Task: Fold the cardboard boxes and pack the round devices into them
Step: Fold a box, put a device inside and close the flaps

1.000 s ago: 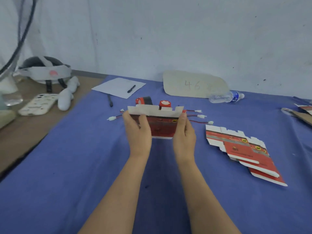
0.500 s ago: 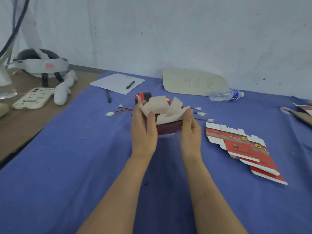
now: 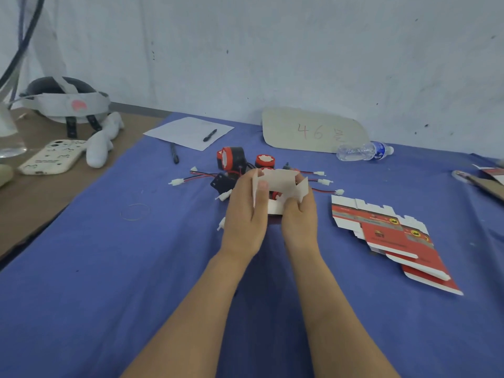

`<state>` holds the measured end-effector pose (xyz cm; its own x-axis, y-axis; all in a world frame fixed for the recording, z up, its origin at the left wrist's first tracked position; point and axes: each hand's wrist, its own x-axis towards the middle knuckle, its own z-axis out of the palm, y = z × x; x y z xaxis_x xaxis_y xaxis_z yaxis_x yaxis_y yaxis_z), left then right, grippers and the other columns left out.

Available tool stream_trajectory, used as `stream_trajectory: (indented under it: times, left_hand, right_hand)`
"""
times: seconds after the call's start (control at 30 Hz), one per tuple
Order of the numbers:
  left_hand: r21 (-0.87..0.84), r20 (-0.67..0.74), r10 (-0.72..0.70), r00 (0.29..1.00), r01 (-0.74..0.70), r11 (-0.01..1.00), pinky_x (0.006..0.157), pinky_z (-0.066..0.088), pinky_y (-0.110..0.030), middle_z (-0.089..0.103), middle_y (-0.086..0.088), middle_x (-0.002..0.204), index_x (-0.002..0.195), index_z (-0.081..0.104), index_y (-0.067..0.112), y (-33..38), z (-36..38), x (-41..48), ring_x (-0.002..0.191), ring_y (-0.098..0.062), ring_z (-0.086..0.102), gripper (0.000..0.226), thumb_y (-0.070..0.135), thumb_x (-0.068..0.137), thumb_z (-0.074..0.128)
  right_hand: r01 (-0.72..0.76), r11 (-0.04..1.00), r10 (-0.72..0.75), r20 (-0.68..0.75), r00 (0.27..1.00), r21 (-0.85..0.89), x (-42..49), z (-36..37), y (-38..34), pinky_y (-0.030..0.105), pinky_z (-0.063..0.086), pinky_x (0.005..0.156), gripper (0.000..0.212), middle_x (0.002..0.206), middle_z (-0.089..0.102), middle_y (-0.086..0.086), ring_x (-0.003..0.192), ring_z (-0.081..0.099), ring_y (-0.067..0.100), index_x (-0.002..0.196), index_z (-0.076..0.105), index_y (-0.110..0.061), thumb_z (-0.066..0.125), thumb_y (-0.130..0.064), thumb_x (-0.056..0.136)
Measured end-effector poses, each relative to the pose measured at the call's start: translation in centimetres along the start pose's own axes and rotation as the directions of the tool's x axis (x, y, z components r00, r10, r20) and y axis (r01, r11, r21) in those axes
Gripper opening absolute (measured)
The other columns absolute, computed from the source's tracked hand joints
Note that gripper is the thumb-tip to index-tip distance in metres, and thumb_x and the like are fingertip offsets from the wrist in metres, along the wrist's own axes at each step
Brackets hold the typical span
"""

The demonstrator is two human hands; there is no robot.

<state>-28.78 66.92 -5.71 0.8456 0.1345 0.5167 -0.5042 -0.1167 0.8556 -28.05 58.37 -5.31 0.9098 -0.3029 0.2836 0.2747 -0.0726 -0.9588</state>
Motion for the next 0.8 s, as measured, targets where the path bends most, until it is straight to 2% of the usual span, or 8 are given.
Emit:
stream_trajectory:
  times: [0.13, 0.2, 0.27, 0.33, 0.4, 0.47, 0.57, 0.8]
  left_hand:
    - [0.077, 0.000, 0.002, 1.000, -0.002, 0.997, 0.092, 0.046, -0.018, 0.055, 0.005, 0.120, 0.126, 0.047, 0.018, -0.2, -0.2, 0.3, 0.109, -0.009, 0.053, 0.040, -0.003, 0.093, 0.042]
    - [0.040, -0.054, -0.079, 0.995, 0.081, 0.996, 0.090, 0.045, -0.011, 0.054, 0.002, 0.123, 0.130, 0.046, 0.014, -0.1, -0.6, 0.7, 0.110, -0.010, 0.052, 0.048, -0.009, 0.090, 0.037]
    - [0.011, -0.078, -0.136, 0.988, 0.137, 0.990, 0.086, 0.044, -0.005, 0.053, 0.004, 0.121, 0.131, 0.046, 0.018, 0.0, -1.0, 0.9, 0.108, -0.009, 0.052, 0.048, -0.008, 0.093, 0.035]
    - [0.002, -0.059, -0.153, 0.987, 0.153, 0.988, 0.094, 0.047, -0.017, 0.054, 0.004, 0.122, 0.130, 0.046, 0.020, 0.0, -1.1, 0.9, 0.111, -0.011, 0.052, 0.047, -0.007, 0.094, 0.033]
    - [-0.003, -0.013, -0.160, 0.987, 0.160, 0.987, 0.103, 0.044, -0.033, 0.054, 0.001, 0.129, 0.133, 0.045, 0.017, 0.2, -0.9, 0.7, 0.118, -0.014, 0.052, 0.043, -0.003, 0.096, 0.034]
    - [-0.032, 0.047, -0.132, 0.990, 0.134, 0.990, 0.105, 0.042, -0.031, 0.053, 0.009, 0.129, 0.134, 0.045, 0.021, 0.5, -0.6, 0.4, 0.119, -0.004, 0.050, 0.035, 0.015, 0.100, 0.040]
    - [-0.148, 0.133, -0.137, 0.982, 0.156, 0.977, 0.104, 0.037, -0.018, 0.048, 0.023, 0.128, 0.124, 0.043, 0.044, 0.7, -0.3, 0.3, 0.120, 0.009, 0.044, 0.035, 0.051, 0.090, 0.036]
    - [0.070, 0.123, -0.051, 0.991, 0.042, 0.997, 0.096, 0.030, 0.000, 0.041, 0.016, 0.133, 0.142, 0.038, 0.020, -0.2, -0.3, 0.4, 0.121, 0.004, 0.039, 0.046, 0.003, 0.099, 0.040]
  right_hand:
    - [-0.005, 0.997, -0.002, 0.091, 0.996, 0.078, -0.3, -0.1, -0.4, 0.026, 0.050, 0.094, 0.044, 0.125, 0.062, -0.005, 0.115, 0.058, 0.011, 0.123, 0.056, -0.037, 0.039, -0.006, 0.097]
    - [-0.096, 0.982, 0.061, 0.213, 0.975, 0.161, -0.5, 0.0, -1.2, 0.029, 0.048, 0.098, 0.018, 0.120, 0.065, -0.014, 0.115, 0.058, 0.006, 0.106, 0.062, -0.051, 0.053, -0.049, 0.091]
    - [-0.212, 0.941, 0.140, 0.266, 0.954, 0.264, -0.2, -0.2, -1.3, 0.028, 0.050, 0.093, 0.040, 0.113, 0.069, -0.013, 0.108, 0.063, 0.004, 0.098, 0.069, -0.046, 0.054, -0.071, 0.069]
    - [-0.259, 0.924, 0.193, 0.243, 0.951, 0.282, 0.1, -0.4, -0.8, 0.023, 0.053, 0.079, 0.030, 0.106, 0.071, -0.011, 0.096, 0.067, 0.003, 0.097, 0.071, -0.037, 0.061, -0.059, 0.080]
    - [-0.229, 0.956, 0.187, 0.219, 0.958, 0.185, 0.2, -0.5, -0.4, 0.028, 0.053, 0.084, 0.023, 0.117, 0.066, -0.008, 0.105, 0.063, 0.008, 0.112, 0.066, -0.034, 0.052, -0.027, 0.095]
    - [-0.098, 0.995, 0.093, 0.190, 0.977, 0.019, 0.1, -0.7, 0.1, 0.038, 0.050, 0.096, 0.039, 0.126, 0.060, -0.005, 0.114, 0.057, 0.013, 0.129, 0.054, -0.028, 0.042, -0.011, 0.097]
    - [-0.049, 0.998, 0.052, 0.123, 0.991, -0.031, 0.2, -0.7, 0.4, 0.043, 0.049, 0.098, 0.038, 0.118, 0.062, -0.007, 0.108, 0.059, 0.014, 0.120, 0.055, -0.032, 0.042, -0.007, 0.095]
    - [-0.101, 0.986, 0.079, 0.165, 0.983, 0.133, 0.2, -0.9, 0.1, 0.056, 0.046, 0.097, 0.037, 0.119, 0.064, 0.004, 0.114, 0.058, 0.028, 0.108, 0.060, -0.030, 0.041, -0.001, 0.095]
